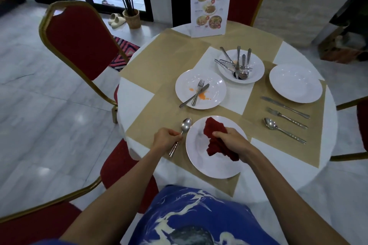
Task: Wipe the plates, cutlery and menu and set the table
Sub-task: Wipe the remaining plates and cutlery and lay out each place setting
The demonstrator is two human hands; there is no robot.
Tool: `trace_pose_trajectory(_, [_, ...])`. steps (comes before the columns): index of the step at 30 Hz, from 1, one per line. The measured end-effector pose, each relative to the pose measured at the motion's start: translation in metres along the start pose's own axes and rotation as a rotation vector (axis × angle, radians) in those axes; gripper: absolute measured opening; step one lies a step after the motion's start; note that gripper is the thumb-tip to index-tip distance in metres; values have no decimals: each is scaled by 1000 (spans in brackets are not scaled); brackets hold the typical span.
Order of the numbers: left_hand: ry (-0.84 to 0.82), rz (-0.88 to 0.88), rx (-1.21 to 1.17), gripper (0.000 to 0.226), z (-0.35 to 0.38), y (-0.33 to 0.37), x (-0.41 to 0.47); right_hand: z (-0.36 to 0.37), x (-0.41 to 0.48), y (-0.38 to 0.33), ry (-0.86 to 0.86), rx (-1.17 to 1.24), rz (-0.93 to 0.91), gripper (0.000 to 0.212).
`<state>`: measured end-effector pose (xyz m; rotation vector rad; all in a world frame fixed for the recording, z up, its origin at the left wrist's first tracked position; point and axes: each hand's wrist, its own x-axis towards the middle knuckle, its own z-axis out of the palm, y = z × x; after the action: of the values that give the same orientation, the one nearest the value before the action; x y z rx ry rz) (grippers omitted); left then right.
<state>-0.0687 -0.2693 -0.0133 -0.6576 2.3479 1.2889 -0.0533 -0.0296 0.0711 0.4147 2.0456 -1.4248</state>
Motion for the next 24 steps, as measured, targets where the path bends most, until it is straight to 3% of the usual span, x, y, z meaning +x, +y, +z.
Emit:
trace_pose_trajectory(11, [35, 118, 224, 16, 11, 22, 21, -4, 1, 18, 58, 21, 41, 16])
trace_pose_trajectory(24, [66, 142, 208, 8, 17, 26, 14, -9, 9, 25, 72, 37, 62, 19])
